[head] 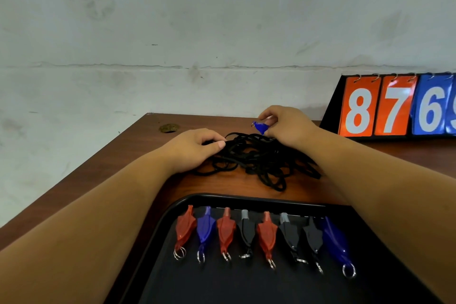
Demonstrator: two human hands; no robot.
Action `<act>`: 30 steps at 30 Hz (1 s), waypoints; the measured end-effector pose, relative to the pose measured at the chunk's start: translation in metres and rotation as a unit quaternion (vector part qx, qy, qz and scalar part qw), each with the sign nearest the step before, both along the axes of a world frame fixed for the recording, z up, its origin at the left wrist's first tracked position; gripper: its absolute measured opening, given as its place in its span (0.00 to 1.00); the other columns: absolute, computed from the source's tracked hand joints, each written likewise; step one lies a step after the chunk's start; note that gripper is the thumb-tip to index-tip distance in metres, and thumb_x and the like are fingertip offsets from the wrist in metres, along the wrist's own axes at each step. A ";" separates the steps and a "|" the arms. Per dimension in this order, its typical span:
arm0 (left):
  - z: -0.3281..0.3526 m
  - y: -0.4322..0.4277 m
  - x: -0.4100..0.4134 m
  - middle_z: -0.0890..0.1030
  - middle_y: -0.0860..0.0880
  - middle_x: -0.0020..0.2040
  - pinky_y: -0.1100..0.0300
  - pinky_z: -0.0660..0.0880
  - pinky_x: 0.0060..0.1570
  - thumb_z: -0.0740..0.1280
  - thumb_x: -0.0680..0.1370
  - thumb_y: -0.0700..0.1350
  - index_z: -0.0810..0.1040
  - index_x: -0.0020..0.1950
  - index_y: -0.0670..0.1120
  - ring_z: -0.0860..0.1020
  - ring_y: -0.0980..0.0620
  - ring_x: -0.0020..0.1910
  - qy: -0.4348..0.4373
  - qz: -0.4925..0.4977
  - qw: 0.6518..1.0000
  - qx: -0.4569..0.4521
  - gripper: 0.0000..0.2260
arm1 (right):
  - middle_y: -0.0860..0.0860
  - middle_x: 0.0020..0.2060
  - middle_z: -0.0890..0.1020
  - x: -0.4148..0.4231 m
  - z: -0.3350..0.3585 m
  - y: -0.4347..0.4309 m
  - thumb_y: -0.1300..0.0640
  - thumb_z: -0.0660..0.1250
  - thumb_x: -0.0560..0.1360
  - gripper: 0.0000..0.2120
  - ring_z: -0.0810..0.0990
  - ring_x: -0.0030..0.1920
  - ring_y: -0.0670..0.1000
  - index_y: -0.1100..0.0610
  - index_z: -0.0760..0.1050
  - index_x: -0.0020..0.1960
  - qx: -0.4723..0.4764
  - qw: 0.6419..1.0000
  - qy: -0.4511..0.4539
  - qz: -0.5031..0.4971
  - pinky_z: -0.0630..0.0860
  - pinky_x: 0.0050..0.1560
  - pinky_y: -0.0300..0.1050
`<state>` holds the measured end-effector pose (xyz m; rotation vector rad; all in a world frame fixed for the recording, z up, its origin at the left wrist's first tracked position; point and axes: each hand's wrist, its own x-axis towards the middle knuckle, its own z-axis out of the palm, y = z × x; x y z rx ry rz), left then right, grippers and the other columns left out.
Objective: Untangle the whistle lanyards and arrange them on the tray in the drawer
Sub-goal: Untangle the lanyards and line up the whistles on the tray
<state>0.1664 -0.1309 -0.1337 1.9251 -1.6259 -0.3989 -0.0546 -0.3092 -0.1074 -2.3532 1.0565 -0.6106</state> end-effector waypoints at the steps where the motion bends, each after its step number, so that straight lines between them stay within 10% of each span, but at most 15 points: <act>1: 0.000 0.000 -0.001 0.81 0.64 0.65 0.59 0.71 0.67 0.66 0.86 0.58 0.83 0.68 0.61 0.77 0.63 0.65 -0.002 0.000 1.000 0.000 0.12 | 0.50 0.58 0.83 -0.003 0.001 0.001 0.65 0.76 0.76 0.22 0.81 0.57 0.51 0.51 0.80 0.67 0.002 1.000 -0.007 -0.006 0.73 0.45 0.34; 17: 0.085 0.031 -0.072 0.84 0.61 0.62 0.64 0.76 0.60 0.73 0.82 0.51 0.80 0.70 0.58 0.83 0.66 0.57 0.082 -0.016 0.993 -0.081 0.16 | 0.46 0.56 0.85 -0.065 0.068 0.077 0.65 0.72 0.77 0.20 0.86 0.44 0.46 0.50 0.80 0.66 0.042 0.995 -0.088 0.020 0.77 0.36 0.31; 22: 0.114 0.047 -0.120 0.83 0.61 0.62 0.65 0.79 0.57 0.78 0.78 0.47 0.79 0.70 0.55 0.83 0.65 0.56 0.028 -0.019 0.994 -0.103 0.21 | 0.56 0.53 0.88 -0.084 0.094 0.110 0.68 0.75 0.76 0.15 0.90 0.50 0.54 0.56 0.83 0.61 0.169 0.972 -0.151 0.065 0.87 0.56 0.49; 30: 0.150 0.090 -0.166 0.86 0.58 0.50 0.65 0.77 0.51 0.79 0.76 0.43 0.83 0.57 0.55 0.83 0.62 0.50 0.023 0.029 0.987 -0.159 0.13 | 0.65 0.49 0.88 -0.124 0.128 0.162 0.63 0.74 0.81 0.08 0.90 0.47 0.55 0.66 0.83 0.57 0.234 0.935 -0.252 0.079 0.87 0.53 0.46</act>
